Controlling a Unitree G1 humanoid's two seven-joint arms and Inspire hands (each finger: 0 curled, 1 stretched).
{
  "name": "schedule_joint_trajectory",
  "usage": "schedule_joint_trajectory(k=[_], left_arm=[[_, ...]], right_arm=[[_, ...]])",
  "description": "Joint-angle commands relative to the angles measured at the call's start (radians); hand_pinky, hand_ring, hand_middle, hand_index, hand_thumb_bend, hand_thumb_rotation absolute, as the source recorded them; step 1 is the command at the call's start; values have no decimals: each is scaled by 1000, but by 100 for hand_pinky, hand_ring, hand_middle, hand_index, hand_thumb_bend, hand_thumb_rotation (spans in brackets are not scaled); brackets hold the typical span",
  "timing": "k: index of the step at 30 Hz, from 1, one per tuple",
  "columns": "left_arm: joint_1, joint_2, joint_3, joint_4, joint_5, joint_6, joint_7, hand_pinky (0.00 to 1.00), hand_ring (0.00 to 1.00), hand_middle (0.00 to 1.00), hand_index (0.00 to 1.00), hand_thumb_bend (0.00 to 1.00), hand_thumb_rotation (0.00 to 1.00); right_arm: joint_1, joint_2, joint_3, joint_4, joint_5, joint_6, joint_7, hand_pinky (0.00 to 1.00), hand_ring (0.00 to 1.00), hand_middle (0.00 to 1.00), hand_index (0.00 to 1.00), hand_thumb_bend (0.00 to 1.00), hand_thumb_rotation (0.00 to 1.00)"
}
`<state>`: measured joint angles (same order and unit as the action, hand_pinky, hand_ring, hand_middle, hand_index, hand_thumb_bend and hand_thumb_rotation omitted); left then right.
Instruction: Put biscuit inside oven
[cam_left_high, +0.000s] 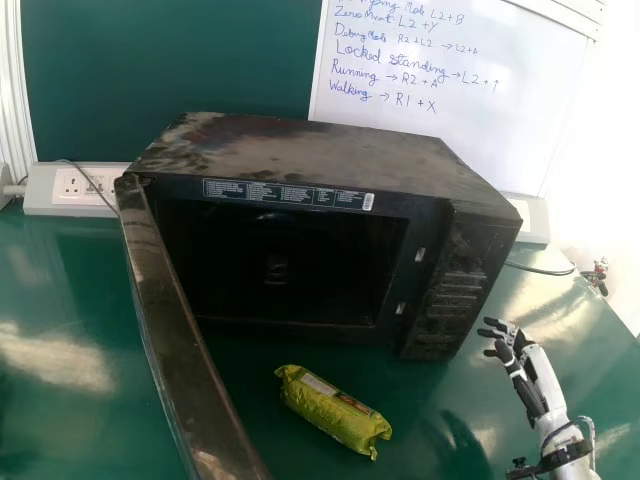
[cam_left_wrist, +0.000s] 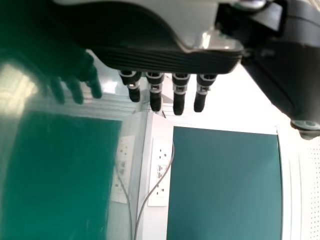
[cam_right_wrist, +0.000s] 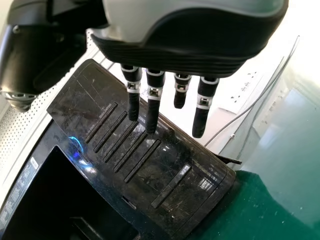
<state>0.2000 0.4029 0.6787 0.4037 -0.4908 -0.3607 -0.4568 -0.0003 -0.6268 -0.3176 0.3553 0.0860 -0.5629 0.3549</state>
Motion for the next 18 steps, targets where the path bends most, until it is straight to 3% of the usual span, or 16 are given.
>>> schedule_joint_trajectory(k=[1,18], left_arm=[[-4,-15,-11,6,-3,12,3,100,99,100,100,0,100],[-3,-15,-11,12,-4,13,1,100,100,100,100,0,100]], right_arm=[[-14,-11,-11,-1,6,-2,4,74,78,80,88,99,76],[-13,-11,-11,4,25,-1,26,76,80,81,89,98,73]])
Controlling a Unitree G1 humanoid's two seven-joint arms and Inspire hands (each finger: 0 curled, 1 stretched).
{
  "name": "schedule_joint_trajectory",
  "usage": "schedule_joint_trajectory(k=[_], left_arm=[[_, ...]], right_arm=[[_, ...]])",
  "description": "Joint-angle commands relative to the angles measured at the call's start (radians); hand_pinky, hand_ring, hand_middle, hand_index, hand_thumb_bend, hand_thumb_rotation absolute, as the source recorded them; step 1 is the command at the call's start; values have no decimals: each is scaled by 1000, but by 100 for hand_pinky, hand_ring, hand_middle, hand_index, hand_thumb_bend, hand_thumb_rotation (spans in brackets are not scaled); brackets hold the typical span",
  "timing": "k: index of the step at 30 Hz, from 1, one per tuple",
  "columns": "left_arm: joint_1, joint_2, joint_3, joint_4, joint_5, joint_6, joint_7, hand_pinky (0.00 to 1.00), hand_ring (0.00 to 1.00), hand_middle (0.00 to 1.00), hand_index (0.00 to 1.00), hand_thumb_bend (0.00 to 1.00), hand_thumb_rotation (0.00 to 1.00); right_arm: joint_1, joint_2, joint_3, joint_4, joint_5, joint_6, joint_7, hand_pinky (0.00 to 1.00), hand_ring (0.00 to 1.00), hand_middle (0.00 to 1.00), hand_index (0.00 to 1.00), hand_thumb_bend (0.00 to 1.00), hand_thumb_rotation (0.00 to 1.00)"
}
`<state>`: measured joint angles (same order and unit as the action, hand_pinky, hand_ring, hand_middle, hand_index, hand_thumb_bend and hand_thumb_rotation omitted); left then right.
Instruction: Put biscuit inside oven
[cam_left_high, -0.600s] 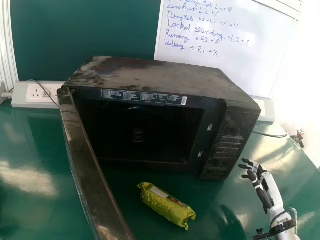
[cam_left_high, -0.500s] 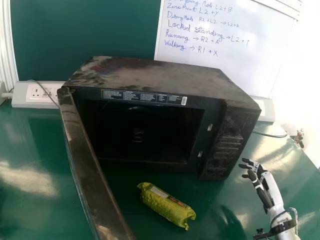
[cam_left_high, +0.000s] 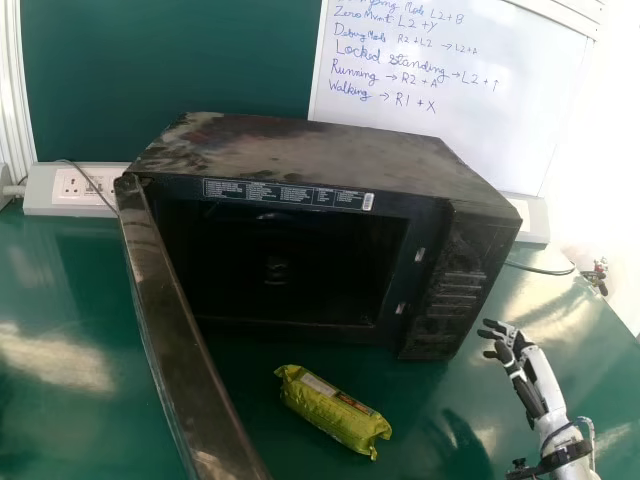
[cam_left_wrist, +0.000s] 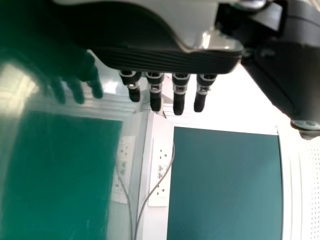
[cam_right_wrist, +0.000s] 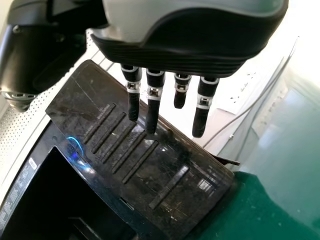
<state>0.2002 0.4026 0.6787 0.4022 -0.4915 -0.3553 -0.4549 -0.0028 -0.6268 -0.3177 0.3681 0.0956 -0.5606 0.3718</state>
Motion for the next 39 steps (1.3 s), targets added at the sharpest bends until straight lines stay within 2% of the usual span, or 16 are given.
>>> schedule_joint_trajectory(k=[1,5,9,20,25,30,33,39], left_arm=[[-3,-14,-10,16,-5,6,-6,100,100,100,100,0,100],[-6,-15,-9,20,-5,0,-8,100,100,100,100,0,100],[-6,-16,-8,22,-4,-3,-7,100,99,100,100,0,100],[-5,-15,-6,20,-14,11,-12,100,100,100,100,0,100],[-7,-13,-7,31,-2,-13,-14,100,100,100,100,0,100],[-6,-16,-9,25,-8,-6,-14,100,100,100,100,0,100],[-6,-17,-9,23,-10,-4,-16,100,100,100,100,0,100],[-5,-18,-10,17,-4,-7,-7,100,99,100,100,0,100]], right_arm=[[-8,-11,-11,-19,21,2,16,76,80,81,89,99,73],[8,-16,-7,-85,29,14,38,77,80,81,88,99,69],[21,-15,-7,-159,54,53,69,82,83,82,88,100,66],[58,-17,-8,-352,56,169,104,86,85,83,89,100,65],[73,-23,-1,-416,25,189,113,79,82,83,88,100,66],[82,-34,9,-469,-17,219,120,77,81,84,89,100,65],[79,-36,15,-484,-58,209,113,73,80,84,88,100,64],[73,-59,30,-551,-147,223,115,73,82,85,88,100,63]])
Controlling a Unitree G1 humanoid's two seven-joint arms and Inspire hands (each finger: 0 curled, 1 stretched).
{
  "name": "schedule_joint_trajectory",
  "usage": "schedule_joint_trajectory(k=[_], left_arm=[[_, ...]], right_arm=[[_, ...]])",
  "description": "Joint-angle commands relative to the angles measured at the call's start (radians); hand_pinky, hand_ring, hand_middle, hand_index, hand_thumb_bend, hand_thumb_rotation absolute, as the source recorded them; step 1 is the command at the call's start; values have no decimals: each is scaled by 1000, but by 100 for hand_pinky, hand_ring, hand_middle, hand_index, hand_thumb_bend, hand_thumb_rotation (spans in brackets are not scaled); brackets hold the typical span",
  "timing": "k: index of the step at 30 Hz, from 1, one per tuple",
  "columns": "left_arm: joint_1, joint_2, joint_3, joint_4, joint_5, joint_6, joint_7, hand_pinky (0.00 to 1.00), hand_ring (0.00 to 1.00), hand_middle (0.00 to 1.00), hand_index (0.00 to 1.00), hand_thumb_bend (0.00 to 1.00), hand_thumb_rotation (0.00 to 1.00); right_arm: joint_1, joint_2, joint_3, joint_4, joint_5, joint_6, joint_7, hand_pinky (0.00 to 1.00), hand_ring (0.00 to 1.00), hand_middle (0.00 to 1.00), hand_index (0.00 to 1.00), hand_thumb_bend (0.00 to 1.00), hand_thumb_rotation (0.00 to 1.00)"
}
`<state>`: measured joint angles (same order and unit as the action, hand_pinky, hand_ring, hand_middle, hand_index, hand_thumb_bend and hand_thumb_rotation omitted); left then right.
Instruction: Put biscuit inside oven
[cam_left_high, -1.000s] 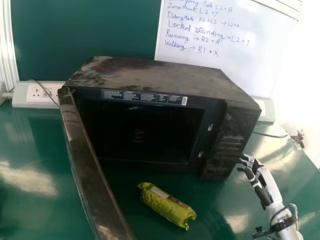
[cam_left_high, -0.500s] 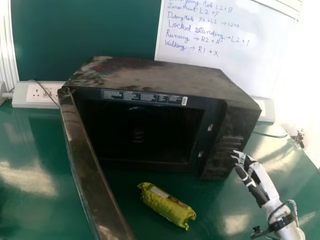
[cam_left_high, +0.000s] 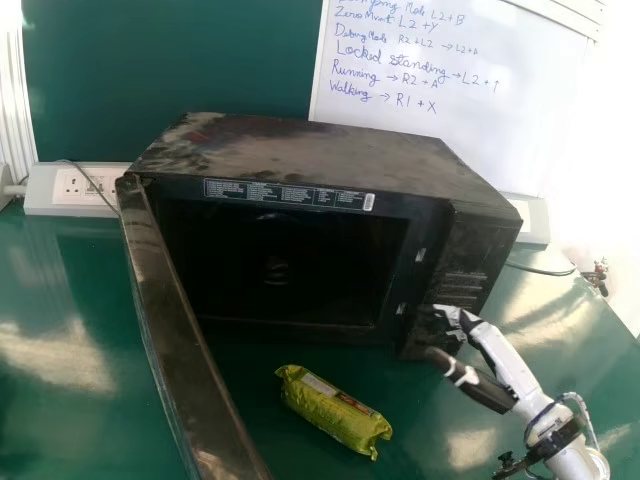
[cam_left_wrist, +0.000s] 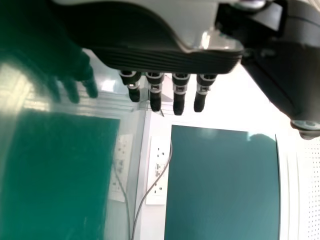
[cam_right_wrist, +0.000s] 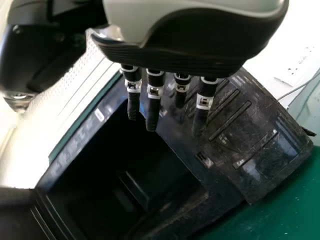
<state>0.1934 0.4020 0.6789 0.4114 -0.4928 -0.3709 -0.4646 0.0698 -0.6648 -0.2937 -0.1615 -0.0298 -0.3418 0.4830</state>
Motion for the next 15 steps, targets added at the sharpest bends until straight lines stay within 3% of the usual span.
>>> schedule_joint_trajectory(k=[1,8,15], left_arm=[[2,-18,-10,7,-3,9,3,100,99,100,100,0,100],[4,-19,-11,0,-7,14,2,100,100,100,100,0,100],[1,-19,-11,4,-5,17,7,100,100,100,100,0,100]], right_arm=[[0,-26,8,-29,-32,8,4,74,83,85,88,100,63],[-11,-72,20,-116,-160,45,2,75,84,86,88,100,69],[-23,-125,41,-246,-260,146,45,76,84,86,87,100,72]])
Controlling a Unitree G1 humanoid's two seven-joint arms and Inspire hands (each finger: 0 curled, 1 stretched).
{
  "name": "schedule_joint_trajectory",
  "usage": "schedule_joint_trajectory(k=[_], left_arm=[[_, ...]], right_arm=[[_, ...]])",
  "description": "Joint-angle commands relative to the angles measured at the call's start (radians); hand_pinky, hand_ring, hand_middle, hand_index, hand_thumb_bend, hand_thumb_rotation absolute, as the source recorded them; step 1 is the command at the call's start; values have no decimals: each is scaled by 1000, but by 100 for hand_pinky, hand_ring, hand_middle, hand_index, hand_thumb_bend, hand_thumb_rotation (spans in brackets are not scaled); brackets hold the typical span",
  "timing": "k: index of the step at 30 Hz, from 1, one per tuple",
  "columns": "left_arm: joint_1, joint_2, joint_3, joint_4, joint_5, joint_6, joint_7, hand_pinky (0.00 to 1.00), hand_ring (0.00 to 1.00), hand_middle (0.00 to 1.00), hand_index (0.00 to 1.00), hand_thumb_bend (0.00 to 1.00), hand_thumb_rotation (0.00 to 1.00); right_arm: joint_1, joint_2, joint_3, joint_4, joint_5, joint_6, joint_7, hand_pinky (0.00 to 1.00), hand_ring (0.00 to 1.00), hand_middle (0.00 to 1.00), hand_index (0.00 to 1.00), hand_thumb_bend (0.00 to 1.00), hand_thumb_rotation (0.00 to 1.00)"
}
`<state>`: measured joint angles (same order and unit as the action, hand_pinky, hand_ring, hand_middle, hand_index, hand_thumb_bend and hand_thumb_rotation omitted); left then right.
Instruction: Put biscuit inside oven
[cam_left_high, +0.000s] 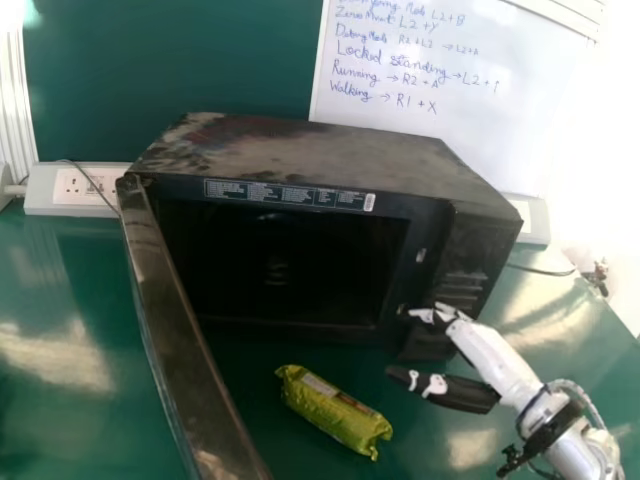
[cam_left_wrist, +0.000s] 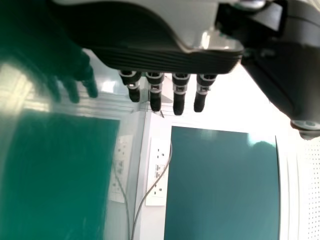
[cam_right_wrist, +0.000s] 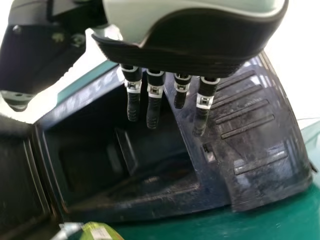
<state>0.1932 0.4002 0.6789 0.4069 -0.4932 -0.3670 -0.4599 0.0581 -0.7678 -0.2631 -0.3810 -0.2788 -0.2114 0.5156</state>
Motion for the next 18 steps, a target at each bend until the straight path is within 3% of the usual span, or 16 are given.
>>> schedule_joint_trajectory(k=[1,11,18], left_arm=[[1,-17,-11,8,-7,16,1,100,100,100,100,0,100],[-3,-14,-9,18,-10,8,-12,100,100,100,100,0,100],[-4,-16,-11,20,-1,0,-10,100,100,100,100,0,100]], right_arm=[[-15,-26,14,-42,-22,26,19,75,84,86,87,100,72],[-43,-71,64,-176,-107,192,124,77,85,87,86,100,68],[-58,-82,100,-226,-153,244,164,75,83,87,86,100,71]])
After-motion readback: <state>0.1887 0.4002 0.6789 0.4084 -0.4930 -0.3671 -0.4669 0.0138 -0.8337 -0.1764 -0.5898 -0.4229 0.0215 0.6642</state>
